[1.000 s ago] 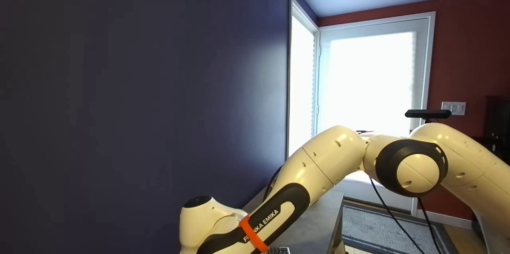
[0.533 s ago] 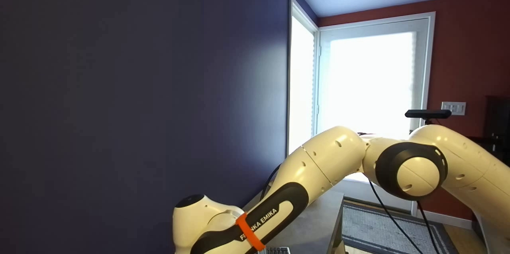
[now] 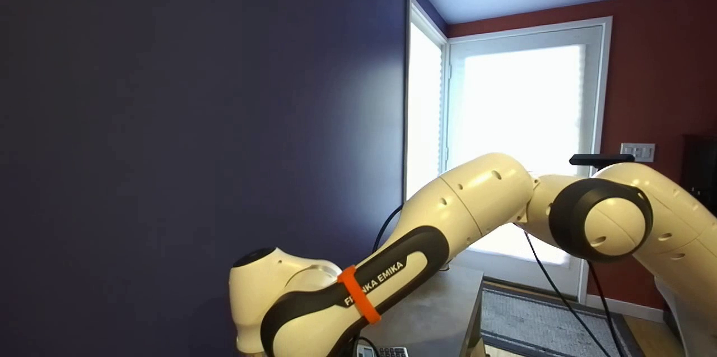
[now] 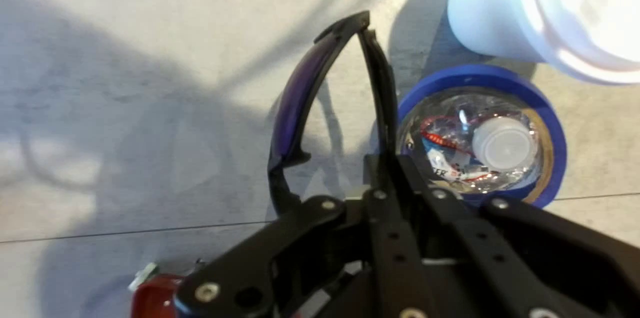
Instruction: Put the sunglasses on the wooden plate
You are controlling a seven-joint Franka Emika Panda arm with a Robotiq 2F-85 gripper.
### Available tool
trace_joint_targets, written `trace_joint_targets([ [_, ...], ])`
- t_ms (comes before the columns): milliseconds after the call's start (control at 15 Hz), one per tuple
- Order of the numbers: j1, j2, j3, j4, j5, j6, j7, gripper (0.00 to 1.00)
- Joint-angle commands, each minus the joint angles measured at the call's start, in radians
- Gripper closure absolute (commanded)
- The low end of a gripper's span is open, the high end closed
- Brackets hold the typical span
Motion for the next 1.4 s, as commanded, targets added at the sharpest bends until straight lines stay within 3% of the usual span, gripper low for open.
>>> trace_joint_targets([
  [0,0.004,-0.141,-0.036,-0.129,-0.052,-0.084,0.03,0.97],
  [267,-0.031,-0.288,-0.064,-0.289,-0.058,-0.068,0.0,0.97],
  [1000,-0.291,-0.674,-0.03,-0.779,-0.107,0.159,0.029,0.98],
  [1067,-0.307,-0.693,-0.027,-0.807,-0.118,0.176,0.027,0.97],
  [1133,-0.312,-0.609,-0.009,-0.695,-0.103,0.117,0.018,0.98],
  [1200,-0.326,-0.623,-0.006,-0.716,-0.103,0.123,0.014,0.92],
  [1333,-0.335,-0.622,0.002,-0.714,-0.102,0.123,0.013,0.92],
])
